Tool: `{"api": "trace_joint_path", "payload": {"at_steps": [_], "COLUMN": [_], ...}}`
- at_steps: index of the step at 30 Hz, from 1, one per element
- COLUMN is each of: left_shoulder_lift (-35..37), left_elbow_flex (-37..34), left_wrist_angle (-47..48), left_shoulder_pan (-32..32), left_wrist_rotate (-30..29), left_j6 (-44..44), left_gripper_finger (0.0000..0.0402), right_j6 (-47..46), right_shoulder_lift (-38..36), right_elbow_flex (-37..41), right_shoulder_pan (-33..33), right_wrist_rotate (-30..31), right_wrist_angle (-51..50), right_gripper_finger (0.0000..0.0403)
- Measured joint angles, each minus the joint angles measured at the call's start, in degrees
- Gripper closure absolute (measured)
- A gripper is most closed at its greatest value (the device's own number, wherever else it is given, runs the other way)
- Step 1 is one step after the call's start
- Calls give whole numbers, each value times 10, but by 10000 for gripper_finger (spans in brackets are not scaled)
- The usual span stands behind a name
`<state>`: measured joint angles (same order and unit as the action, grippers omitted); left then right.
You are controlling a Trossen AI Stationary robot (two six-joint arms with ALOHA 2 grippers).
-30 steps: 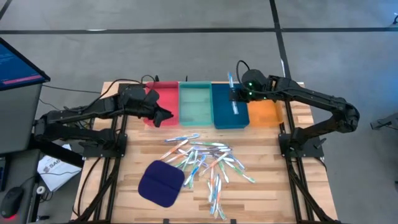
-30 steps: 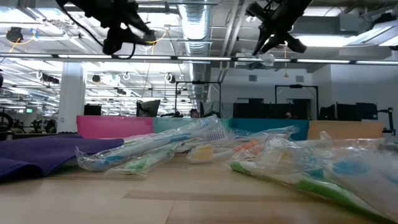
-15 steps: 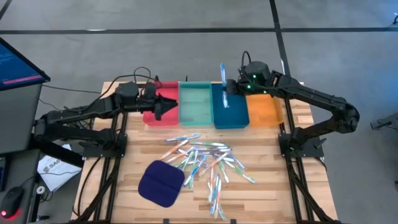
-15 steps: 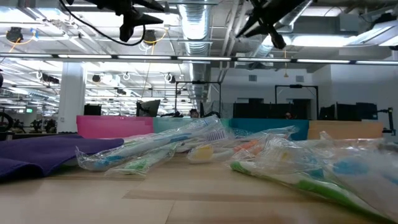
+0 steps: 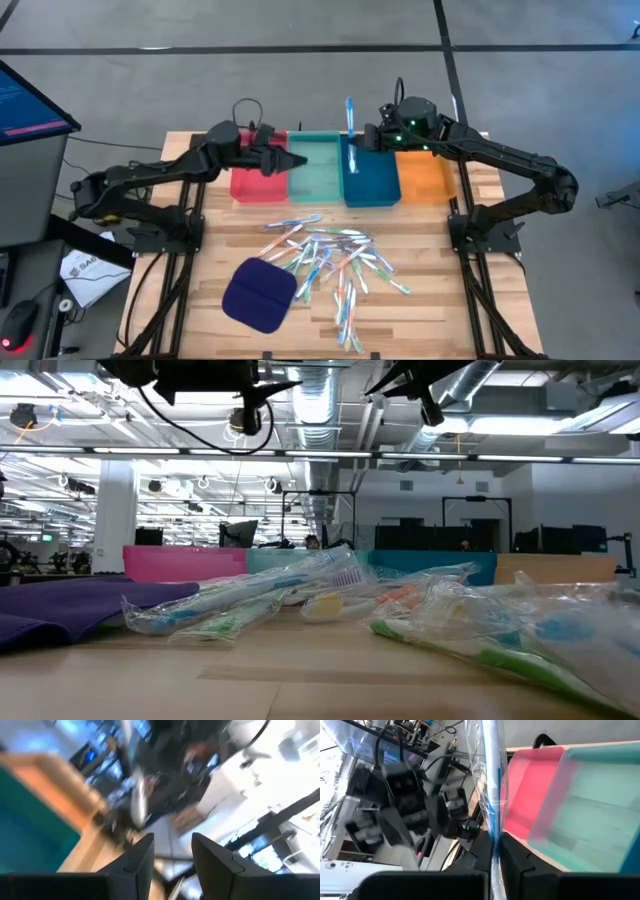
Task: Pick & Place Toothbrushes
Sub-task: Put the blue toothbrush into the red bin
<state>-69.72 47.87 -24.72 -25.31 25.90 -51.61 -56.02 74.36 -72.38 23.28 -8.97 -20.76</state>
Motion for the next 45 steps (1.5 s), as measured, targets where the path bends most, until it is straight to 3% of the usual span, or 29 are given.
{"api": "trace_joint_path", "payload": {"at_steps": [7,15,25,35,45], "left_shoulder_lift": [-39,-104,-108,-108,-117], "left_elbow_flex": [0,0,0,0,0], "left_wrist_angle": [-70,-234,-198,-162,-166], "left_shoulder_pan": [-43,-47,-77,-86,-81], "left_wrist_rotate": [45,39,28,-5,-14], "left_j6": [-86,-136,-113,-73,-71], "left_gripper_finger": [261,191,180,186,186], "right_j6": [-8,-39,-30,-43,-55], "right_shoulder_lift": [10,66,75,76,132], "right_elbow_flex": [0,0,0,0,0], "right_shoulder_pan": [-6,-18,-26,-25,-26], "right_wrist_rotate": [-33,-80,-103,-64,-89], "right_wrist_angle": [41,121,146,148,192], "right_gripper_finger": [393,393,393,393,392]}}
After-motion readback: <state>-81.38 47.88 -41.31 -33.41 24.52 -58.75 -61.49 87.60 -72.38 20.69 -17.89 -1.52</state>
